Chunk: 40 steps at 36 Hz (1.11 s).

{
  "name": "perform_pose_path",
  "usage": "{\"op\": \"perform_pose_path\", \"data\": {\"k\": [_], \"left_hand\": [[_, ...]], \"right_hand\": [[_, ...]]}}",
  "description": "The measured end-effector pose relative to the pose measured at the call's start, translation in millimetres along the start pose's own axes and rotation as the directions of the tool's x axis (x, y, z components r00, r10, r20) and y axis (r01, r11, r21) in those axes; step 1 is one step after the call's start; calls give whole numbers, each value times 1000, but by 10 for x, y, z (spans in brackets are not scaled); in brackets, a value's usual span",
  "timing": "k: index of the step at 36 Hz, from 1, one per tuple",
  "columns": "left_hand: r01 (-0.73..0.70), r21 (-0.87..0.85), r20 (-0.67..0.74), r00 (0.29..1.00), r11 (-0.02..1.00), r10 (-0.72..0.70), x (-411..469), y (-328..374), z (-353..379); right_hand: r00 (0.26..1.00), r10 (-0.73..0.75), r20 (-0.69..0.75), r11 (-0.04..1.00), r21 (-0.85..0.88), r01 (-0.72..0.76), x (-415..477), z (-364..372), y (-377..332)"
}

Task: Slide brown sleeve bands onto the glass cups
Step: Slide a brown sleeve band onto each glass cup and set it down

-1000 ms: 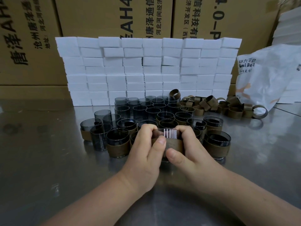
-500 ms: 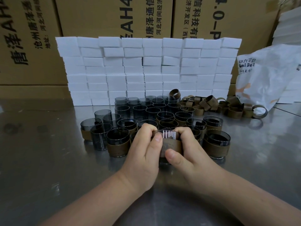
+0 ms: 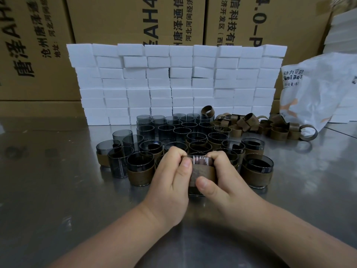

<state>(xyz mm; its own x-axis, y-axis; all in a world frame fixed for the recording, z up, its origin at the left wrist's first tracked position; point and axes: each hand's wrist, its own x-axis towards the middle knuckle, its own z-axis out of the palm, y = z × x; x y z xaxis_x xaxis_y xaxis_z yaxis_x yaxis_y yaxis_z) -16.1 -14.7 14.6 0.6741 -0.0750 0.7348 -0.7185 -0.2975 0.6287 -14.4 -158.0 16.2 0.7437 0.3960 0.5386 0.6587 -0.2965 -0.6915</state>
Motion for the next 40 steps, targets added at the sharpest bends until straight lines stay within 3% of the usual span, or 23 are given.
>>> {"op": "perform_pose_path", "data": {"k": [11,19,25,40], "left_hand": [[-25,18,-32,999,1000,26,-3,-8,6],[-150,175,-137,975,973,175,3,-72,-8],[-83,124,-188,977,989,105,23,-168,-4],[-97,107,-146,983,989,113,33,-214,-20]], "right_hand": [[1000,-5,-20,999,-47,4,13,-9,-72],[994,-85,-75,985,-156,73,40,-10,-102],[996,-60,-67,986,-157,49,43,17,-79],[993,-88,-79,958,-279,63,51,41,-48]]}}
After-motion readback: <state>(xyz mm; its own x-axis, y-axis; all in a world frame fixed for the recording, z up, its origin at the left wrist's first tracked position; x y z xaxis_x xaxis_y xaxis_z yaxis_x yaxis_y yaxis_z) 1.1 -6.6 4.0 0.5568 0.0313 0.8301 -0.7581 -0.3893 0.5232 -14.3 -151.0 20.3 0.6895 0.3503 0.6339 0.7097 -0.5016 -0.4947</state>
